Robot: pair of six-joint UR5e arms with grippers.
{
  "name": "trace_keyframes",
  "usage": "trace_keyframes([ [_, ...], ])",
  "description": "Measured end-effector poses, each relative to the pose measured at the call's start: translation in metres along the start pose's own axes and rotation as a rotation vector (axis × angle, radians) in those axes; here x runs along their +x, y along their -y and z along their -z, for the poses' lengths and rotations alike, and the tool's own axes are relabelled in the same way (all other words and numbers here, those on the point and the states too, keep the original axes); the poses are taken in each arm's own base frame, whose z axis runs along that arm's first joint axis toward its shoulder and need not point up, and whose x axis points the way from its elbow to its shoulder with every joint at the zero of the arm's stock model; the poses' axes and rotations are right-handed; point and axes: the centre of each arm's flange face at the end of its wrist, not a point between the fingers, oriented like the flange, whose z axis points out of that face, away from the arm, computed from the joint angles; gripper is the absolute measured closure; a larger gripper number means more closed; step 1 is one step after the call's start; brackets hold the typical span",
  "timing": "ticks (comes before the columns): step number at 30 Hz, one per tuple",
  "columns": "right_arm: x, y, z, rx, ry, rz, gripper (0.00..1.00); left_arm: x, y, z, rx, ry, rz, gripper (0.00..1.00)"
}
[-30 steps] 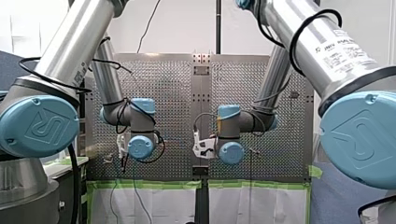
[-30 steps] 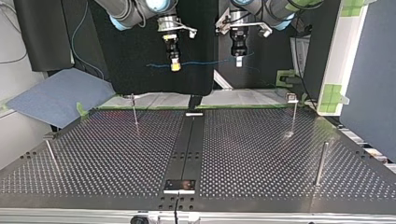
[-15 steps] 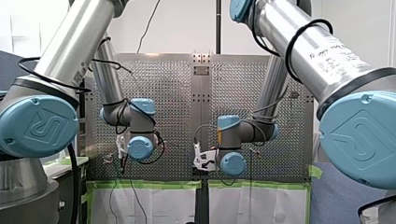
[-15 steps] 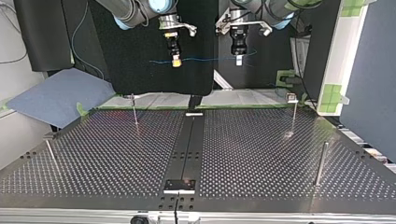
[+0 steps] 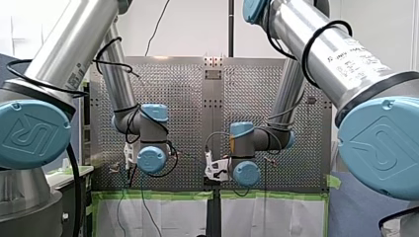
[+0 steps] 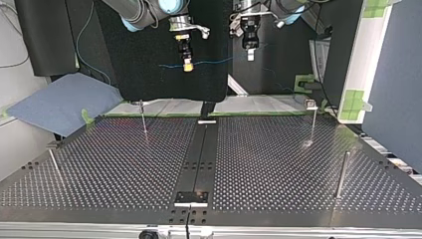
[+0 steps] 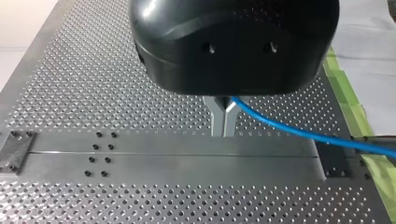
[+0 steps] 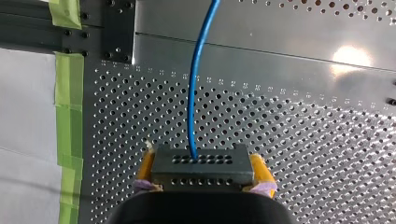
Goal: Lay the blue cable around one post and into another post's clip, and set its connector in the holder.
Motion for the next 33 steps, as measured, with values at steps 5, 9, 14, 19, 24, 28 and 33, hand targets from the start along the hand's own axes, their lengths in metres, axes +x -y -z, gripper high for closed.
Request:
trace_keyframes([
  [5,0.0,0.0,0.0,0.0,0.0,0.0,0.98,0.0,0.0,0.002,-0.009,0.0,0.0,1.0],
  [9,0.0,0.0,0.0,0.0,0.0,0.0,0.98,0.0,0.0,0.001,-0.012,-0.001,-0.002,1.0],
  [14,0.019,0.01,-0.004,-0.002,-0.024,-0.028,0.98,-0.012,0.007,-0.01,-0.015,0.02,0.019,1.0],
  [19,0.044,0.016,-0.004,-0.024,-0.041,-0.075,0.98,-0.03,0.014,-0.02,-0.001,0.038,0.049,1.0],
  [24,0.064,0.011,-0.004,-0.049,-0.044,-0.118,0.98,-0.044,0.013,-0.022,0.008,0.042,0.088,1.0],
  [28,0.077,0.007,-0.003,-0.054,-0.045,-0.141,0.98,-0.054,0.009,-0.027,-0.001,0.045,0.113,1.0],
  [33,0.107,0.004,-0.011,-0.058,-0.072,-0.153,0.98,-0.067,0.003,-0.038,-0.015,0.056,0.117,1.0],
])
